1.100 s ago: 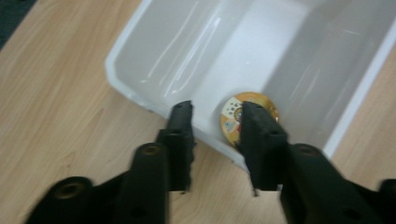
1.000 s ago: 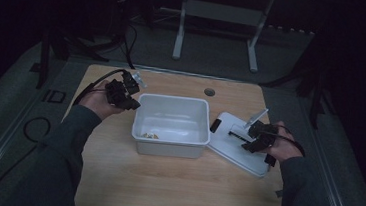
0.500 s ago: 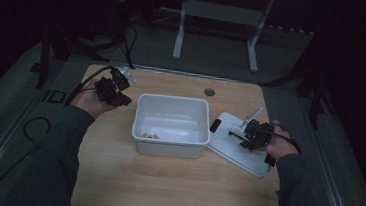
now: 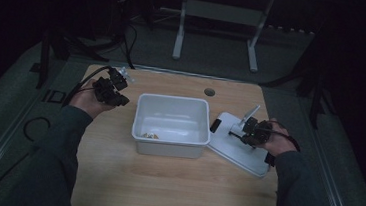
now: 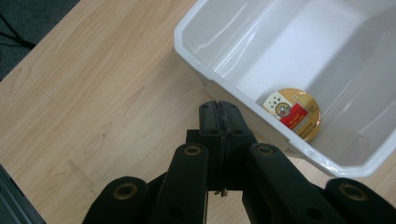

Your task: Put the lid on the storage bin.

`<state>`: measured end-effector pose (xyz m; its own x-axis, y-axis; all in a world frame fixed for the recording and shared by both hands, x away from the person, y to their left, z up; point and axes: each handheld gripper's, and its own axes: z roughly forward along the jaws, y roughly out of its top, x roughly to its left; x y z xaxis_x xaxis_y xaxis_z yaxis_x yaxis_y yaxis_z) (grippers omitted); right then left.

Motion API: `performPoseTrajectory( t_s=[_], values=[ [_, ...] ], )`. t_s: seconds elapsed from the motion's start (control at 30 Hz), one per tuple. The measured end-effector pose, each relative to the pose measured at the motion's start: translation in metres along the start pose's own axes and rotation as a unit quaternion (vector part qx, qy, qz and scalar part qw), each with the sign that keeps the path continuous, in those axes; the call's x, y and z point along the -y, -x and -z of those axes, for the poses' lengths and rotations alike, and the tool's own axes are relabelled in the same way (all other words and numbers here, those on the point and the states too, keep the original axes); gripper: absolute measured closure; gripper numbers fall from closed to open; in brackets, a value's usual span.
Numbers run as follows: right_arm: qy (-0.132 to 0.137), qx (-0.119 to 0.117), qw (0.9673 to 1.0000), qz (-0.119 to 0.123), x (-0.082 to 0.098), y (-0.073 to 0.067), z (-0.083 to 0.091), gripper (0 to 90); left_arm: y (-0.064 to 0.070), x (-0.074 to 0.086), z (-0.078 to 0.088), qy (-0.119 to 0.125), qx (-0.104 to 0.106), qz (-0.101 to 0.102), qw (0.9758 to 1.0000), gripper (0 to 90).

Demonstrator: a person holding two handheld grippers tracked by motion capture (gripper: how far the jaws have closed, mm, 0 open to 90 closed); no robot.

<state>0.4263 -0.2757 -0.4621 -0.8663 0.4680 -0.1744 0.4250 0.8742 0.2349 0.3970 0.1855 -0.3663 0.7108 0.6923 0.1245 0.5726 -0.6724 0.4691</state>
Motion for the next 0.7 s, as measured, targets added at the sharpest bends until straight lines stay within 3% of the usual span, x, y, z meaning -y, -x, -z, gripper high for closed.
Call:
performPoseTrajectory(
  t_s=[0.43,0.7],
  values=[
    [-0.023,0.007,0.9997,0.010,-0.012,0.000,-0.009,80.7,-0.003,0.005,0.001,-0.005,0.002,0.004,1.0000,88.8],
    [-0.027,0.027,0.9991,0.020,-0.015,0.001,-0.007,84.2,-0.008,0.013,-0.002,-0.006,0.007,0.017,0.9998,88.7]
  ],
)
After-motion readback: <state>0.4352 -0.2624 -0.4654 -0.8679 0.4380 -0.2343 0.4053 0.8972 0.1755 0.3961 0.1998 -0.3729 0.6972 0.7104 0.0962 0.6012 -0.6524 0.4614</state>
